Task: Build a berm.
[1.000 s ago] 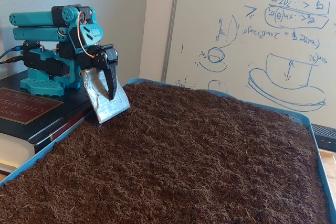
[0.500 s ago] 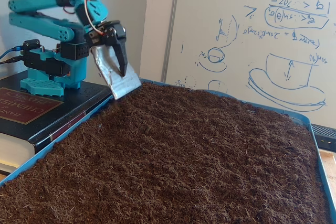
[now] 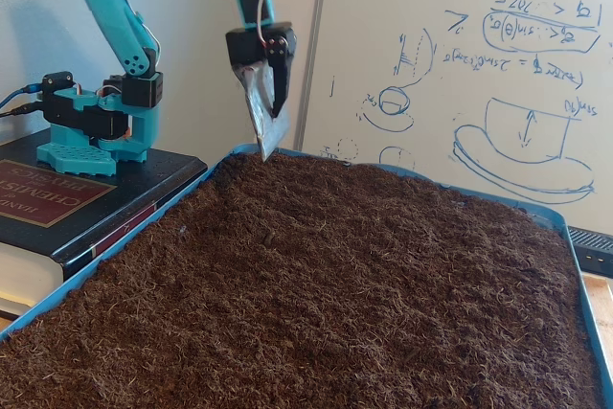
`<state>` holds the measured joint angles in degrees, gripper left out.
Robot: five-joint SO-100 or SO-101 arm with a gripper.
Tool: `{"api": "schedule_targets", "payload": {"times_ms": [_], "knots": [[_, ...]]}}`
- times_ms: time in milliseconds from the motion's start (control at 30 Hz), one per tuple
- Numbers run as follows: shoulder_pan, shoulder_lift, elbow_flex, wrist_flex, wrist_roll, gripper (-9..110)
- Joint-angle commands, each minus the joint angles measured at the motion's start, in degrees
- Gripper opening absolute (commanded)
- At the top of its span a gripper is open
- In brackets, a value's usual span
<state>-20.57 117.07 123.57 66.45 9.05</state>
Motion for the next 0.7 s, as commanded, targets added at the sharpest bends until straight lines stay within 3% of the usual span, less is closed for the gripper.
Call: {"api": "schedule_targets", "payload": {"times_ms": [0,333,667], "knots": [[-1.76,-6.42,-8.09,0.35,0.70,1],[-7.47,-23.73,-16.70,0.35,19.34,1],[-11.51,-32.34,-16.87,5.89,21.53,1]]}}
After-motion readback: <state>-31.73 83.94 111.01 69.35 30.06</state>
